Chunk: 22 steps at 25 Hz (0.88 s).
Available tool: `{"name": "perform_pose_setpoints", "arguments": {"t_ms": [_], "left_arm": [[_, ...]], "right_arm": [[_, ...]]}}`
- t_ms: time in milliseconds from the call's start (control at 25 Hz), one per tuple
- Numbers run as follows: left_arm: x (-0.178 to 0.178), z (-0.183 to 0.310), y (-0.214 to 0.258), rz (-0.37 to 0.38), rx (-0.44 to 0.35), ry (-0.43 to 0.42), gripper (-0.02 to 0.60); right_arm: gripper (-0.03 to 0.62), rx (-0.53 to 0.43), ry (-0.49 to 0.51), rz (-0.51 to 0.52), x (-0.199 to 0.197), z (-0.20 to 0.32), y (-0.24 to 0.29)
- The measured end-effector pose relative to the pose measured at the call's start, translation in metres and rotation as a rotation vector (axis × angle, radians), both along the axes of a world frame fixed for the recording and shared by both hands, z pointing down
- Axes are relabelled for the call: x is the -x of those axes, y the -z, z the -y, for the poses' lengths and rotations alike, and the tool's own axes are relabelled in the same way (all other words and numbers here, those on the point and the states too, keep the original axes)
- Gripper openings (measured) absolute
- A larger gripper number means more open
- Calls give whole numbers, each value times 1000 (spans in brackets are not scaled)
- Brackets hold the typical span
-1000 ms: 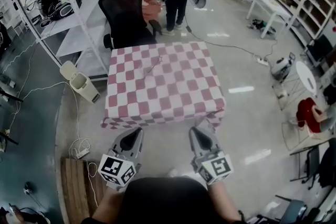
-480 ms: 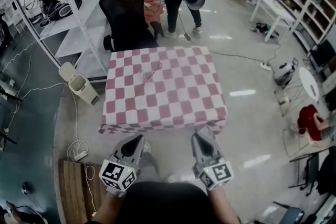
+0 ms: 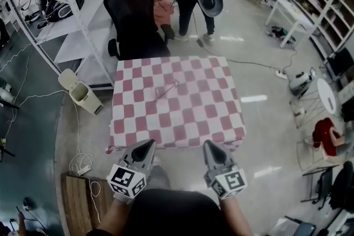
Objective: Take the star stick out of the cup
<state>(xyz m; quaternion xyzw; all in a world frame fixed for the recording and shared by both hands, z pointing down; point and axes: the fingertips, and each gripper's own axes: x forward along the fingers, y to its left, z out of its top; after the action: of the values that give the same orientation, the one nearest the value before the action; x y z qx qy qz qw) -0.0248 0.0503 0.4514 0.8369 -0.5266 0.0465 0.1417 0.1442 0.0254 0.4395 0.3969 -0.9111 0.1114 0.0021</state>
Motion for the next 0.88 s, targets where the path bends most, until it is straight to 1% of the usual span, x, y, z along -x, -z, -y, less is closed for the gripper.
{"name": "perform_pose_setpoints", "arguments": {"t_ms": [160, 280, 400, 560, 720, 880], "left_arm": [[27, 41, -1, -1, 7, -22, 40], [50, 70, -2, 0, 6, -29, 40], [69, 97, -4, 12, 4, -50, 40], [91, 127, -12, 15, 8, -82, 41], [106, 150, -22, 12, 24, -120, 41], [112, 165, -29, 23, 37, -156, 42]], "right_arm": [[20, 11, -29, -27, 30, 41, 9], [20, 2, -40, -31, 53, 66, 13], [20, 1, -49, -49, 72, 87, 8], [20, 2, -80, -126, 88, 113, -8], [20, 8, -110, -145, 103, 131, -14], [20, 13, -141, -159, 110, 139, -16]]}}
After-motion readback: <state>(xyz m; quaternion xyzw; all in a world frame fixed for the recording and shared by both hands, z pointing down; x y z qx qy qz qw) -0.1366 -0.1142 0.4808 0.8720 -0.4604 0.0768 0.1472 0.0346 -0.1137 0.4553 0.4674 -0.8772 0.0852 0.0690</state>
